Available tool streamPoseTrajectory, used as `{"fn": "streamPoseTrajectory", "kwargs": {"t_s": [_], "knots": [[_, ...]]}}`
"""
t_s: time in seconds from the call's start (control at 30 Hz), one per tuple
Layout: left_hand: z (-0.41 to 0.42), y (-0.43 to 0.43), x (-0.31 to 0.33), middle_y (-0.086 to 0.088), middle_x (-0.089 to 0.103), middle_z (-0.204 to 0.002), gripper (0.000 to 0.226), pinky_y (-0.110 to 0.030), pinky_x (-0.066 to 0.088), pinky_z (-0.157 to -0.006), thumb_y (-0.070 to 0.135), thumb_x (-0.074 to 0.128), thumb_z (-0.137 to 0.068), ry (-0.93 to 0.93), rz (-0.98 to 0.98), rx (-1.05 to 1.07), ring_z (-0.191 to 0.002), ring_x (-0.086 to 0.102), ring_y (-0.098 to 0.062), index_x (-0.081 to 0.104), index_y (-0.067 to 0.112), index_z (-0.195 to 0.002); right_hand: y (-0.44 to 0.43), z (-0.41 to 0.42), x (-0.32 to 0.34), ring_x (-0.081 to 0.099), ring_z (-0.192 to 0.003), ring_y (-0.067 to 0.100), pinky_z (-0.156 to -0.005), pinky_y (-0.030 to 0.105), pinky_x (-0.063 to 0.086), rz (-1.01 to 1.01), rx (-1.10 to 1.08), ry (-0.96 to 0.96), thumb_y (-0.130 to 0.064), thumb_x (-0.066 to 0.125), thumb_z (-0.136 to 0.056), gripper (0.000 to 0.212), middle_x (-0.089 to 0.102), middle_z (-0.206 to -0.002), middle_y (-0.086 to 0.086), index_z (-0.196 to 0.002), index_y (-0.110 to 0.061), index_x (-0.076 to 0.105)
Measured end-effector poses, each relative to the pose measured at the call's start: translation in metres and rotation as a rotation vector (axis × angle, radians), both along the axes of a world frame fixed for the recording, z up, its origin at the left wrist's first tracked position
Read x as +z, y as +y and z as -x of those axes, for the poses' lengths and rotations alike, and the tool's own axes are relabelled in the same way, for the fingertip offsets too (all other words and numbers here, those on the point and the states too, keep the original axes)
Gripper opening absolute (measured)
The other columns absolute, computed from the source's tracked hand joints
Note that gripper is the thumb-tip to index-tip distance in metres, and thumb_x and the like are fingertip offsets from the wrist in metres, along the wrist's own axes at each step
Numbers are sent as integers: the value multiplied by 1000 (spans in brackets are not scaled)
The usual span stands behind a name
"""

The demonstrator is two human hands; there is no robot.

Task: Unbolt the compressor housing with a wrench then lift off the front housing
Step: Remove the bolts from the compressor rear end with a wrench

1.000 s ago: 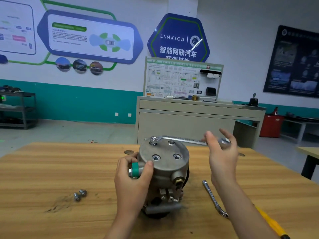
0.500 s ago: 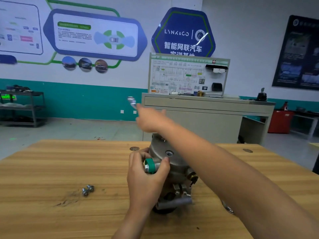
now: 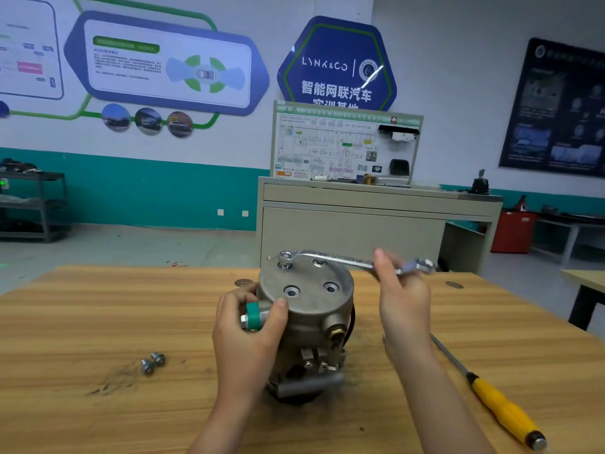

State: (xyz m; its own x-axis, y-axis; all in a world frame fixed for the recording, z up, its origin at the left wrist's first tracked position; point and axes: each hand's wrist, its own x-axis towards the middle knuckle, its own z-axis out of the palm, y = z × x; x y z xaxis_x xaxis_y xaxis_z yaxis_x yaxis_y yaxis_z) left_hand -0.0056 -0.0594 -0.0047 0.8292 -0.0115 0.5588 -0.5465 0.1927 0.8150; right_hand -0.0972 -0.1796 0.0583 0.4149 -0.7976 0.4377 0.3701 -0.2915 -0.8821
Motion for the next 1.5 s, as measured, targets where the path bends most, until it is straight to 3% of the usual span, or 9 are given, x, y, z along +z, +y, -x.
{"fn": "streamPoseTrajectory", "kwargs": {"t_s": [0.23,0.43,0.6,0.7,0.8,0.9,1.03,1.3,1.5], "knots": [[6,-12,7,11,58,-100,30,-14,49,-55,39,67,-62,-28,-18,-72,-89,60,-9,53,21,-82,-59,-118,67,43,-83,22,-77,36,33,227,-54,583,-24,55,-90,22,43,-72,-1,-103,-10,45],[10,-17,7,11,53,-92,34,-23,46,-64,42,70,-66,-112,-125,64,-81,53,3,49,20,-80,28,-148,76,53,-108,30,-106,57,22,1076,-20,1013,0,36,-88,46,60,-111,11,-134,-3,36],[14,-8,12,-15,68,-87,34,-27,41,-62,14,72,-62,-202,-209,132,-83,61,-25,59,9,-93,97,-85,39,41,-126,24,-108,59,-4,1585,-150,737,-33,39,-96,37,61,-119,9,-119,-8,55],[10,-7,4,-26,63,-103,40,-19,41,-76,-8,72,-70,-133,-175,113,-97,56,-35,59,-3,-107,99,-26,3,54,-115,17,-109,54,14,1505,-69,342,-44,49,-88,40,69,-105,3,-88,-12,72],[1,-4,-5,-5,63,-93,17,-17,40,-64,9,68,-72,-16,-44,24,-84,58,-27,56,13,-84,67,14,-22,57,-106,-2,-106,31,35,932,161,-13,-25,53,-88,20,67,-108,-15,-89,-23,72],[-1,-3,-1,7,60,-97,20,-31,49,-68,22,70,-72,3,17,-36,-90,60,-18,52,19,-77,26,18,-18,56,-87,-18,-68,2,43,180,177,-102,-14,52,-91,21,69,-95,-19,-96,-26,67],[1,-5,3,4,62,-99,20,-38,53,-71,28,69,-71,29,-12,-85,-93,61,-17,55,19,-83,-36,-23,10,52,-85,-3,-66,16,35,-97,-9,49,-25,59,-88,24,53,-99,-17,-109,-13,61],[1,-7,7,9,60,-101,27,-17,51,-57,36,68,-64,-1,-26,-79,-84,61,-4,55,19,-82,-36,-148,81,47,-78,25,-67,32,38,501,-77,718,-7,43,-92,28,45,-69,2,-65,-14,36],[-3,-8,4,5,61,-85,28,-13,44,-58,38,72,-64,-57,-53,-40,-74,58,-2,55,21,-80,67,-150,78,57,-87,26,-76,37,47,1019,207,717,0,41,-90,37,61,-104,11,-122,-9,56]]}}
